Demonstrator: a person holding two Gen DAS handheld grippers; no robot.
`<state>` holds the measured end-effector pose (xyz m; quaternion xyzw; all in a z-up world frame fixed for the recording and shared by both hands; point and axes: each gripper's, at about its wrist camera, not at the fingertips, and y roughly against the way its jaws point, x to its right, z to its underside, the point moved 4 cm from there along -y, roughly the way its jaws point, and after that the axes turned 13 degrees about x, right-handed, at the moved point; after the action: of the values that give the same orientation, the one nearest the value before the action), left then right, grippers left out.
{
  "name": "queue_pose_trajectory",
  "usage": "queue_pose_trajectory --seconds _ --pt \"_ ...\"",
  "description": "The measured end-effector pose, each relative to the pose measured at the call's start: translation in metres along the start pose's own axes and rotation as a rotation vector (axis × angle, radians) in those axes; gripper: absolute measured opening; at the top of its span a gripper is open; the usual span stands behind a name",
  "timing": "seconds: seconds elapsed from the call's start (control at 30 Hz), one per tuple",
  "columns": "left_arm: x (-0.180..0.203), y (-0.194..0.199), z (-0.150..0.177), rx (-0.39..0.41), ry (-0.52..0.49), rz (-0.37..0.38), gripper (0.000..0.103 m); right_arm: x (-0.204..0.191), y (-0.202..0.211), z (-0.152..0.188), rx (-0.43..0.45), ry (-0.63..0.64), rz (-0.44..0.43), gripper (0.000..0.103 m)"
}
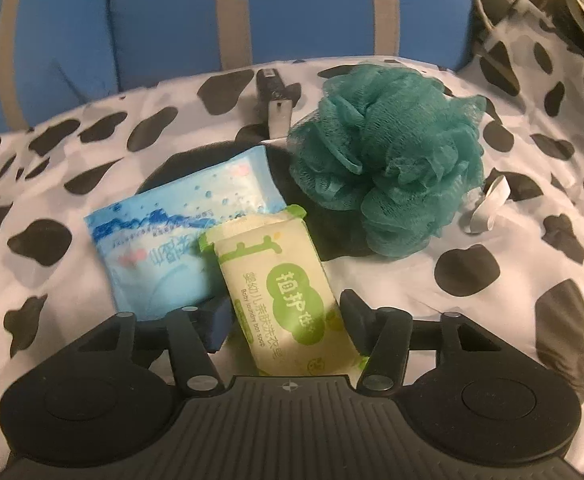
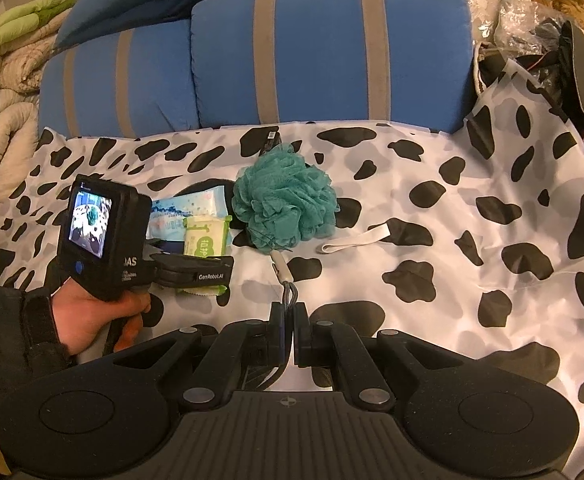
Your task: Organize soft objects
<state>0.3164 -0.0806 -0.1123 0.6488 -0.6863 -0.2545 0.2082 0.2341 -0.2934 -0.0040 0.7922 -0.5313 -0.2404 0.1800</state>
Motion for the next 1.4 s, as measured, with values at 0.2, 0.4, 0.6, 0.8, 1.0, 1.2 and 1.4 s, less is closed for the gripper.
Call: queue_pose_trajectory --seconds 0.2,0.4,0.6,0.8,1.0,1.2,1.4 --pt "-0.009 0.014 -0.005 0.006 0.023 0.037 0.051 -0.004 -0.005 0.001 -0.005 0.01 0.001 0.006" --pt "-0.015 0.037 -0.012 0.049 0.024 0.081 0.051 -0.01 -0.008 0.001 -0.007 0.024 0.005 0.006" --pt "-0.021 0.064 -0.015 0.086 0.014 0.123 0.051 -0.021 -0.012 0.0 0.005 0.063 0.015 0.006" --pt "-0.035 0.091 -0.013 0.103 0.036 0.154 0.05 -0.034 -0.017 0.002 -0.003 0.07 0.002 0.006" --pt "-0.05 0.121 -0.004 0.108 0.033 0.172 0.05 -0.049 -0.016 0.004 -0.011 0.074 -0.022 0.006" --pt "-0.062 0.146 0.012 0.078 0.029 0.178 0.05 -0.061 -0.012 0.01 -0.024 0.071 -0.051 0.006" --pt "-0.068 0.17 0.026 0.051 0.026 0.196 0.05 -0.073 -0.003 0.022 -0.041 0.078 -0.081 0.006"
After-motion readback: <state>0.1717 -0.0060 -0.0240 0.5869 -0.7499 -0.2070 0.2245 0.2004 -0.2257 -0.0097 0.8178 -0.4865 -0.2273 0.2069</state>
